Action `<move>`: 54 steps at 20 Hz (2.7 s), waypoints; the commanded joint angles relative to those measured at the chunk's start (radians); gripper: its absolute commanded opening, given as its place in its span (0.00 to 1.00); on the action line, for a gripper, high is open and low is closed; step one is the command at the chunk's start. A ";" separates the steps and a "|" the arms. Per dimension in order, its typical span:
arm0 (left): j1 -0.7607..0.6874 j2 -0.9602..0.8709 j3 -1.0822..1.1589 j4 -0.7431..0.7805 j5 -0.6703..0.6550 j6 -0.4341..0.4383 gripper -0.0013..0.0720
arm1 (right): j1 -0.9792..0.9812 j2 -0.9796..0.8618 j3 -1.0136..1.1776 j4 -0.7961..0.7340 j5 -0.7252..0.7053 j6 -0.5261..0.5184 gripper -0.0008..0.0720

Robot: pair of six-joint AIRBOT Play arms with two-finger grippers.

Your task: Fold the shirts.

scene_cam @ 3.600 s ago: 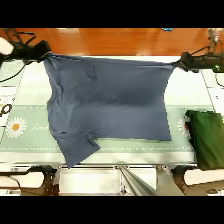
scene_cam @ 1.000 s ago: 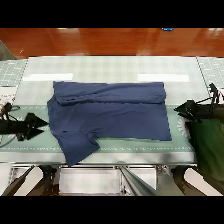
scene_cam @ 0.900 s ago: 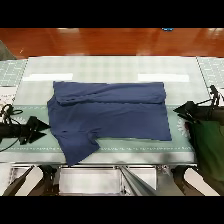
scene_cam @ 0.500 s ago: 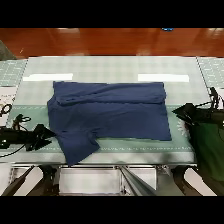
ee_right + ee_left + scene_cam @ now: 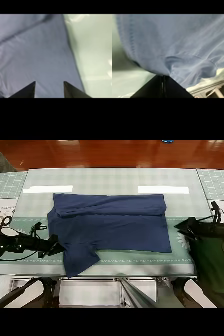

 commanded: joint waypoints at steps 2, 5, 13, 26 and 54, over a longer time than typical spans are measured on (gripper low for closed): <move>-0.022 -0.014 0.027 0.016 -0.017 0.037 0.05 | -0.041 0.000 -0.012 -0.245 0.201 0.107 0.57; -0.022 -0.014 0.027 0.015 -0.016 0.036 0.05 | -0.040 0.000 -0.076 -0.277 0.205 0.131 0.57; -0.022 -0.015 0.026 0.015 -0.018 0.035 0.05 | -0.040 -0.133 -0.113 -0.210 0.114 0.109 0.57; -0.022 -0.014 0.070 0.012 -0.007 0.036 0.05 | 0.151 -0.265 -0.039 0.008 0.006 -0.060 0.05; -0.146 -0.594 0.975 -0.347 0.065 -0.022 0.05 | 0.250 -0.606 0.648 0.194 -0.144 -0.030 0.05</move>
